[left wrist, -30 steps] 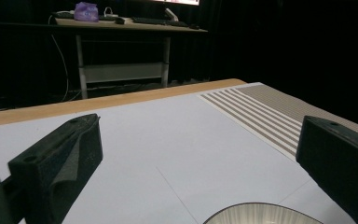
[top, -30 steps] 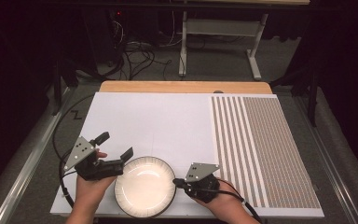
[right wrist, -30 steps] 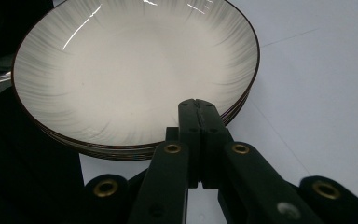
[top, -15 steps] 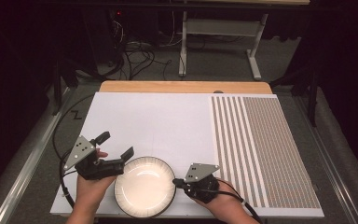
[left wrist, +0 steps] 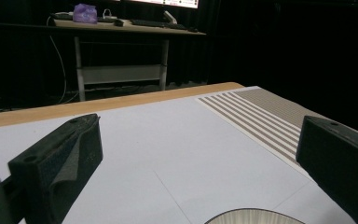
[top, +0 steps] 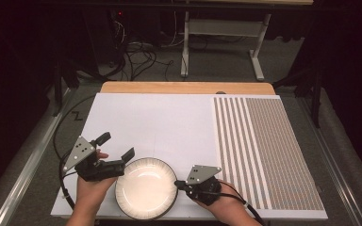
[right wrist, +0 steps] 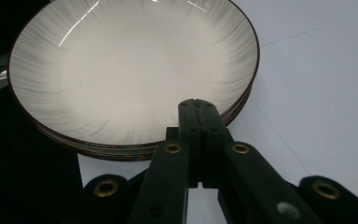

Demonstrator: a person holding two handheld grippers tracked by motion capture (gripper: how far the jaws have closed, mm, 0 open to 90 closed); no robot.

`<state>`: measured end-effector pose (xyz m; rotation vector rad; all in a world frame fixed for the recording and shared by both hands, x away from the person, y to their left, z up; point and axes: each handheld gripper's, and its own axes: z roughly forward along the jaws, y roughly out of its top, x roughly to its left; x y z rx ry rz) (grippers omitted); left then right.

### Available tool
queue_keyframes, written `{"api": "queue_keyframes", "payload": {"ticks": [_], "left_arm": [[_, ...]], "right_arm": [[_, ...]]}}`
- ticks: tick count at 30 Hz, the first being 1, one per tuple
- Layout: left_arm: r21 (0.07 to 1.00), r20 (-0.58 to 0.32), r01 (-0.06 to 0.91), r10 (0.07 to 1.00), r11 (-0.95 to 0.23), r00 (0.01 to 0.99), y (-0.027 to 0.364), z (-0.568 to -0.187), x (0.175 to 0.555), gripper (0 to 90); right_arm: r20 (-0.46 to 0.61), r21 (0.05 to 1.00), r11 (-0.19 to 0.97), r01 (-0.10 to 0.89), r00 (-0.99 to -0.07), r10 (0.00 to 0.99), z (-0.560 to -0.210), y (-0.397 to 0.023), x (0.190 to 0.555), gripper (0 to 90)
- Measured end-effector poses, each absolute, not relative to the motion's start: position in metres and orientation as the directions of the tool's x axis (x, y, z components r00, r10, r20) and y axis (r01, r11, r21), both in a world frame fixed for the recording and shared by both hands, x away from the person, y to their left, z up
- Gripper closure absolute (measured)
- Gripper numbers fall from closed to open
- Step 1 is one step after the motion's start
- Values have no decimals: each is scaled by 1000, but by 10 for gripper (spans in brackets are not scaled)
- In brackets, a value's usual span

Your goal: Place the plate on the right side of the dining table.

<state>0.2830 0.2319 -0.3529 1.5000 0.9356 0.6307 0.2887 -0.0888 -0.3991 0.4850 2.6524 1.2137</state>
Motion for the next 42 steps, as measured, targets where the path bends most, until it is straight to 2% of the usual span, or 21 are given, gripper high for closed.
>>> {"api": "queue_keyframes", "payload": {"ticks": [42], "left_arm": [[982,-132,188,829,33,543,232,-347,280,12]], "right_arm": [[-16,763,609,214,-937,350,-403,-77,288,900]]}}
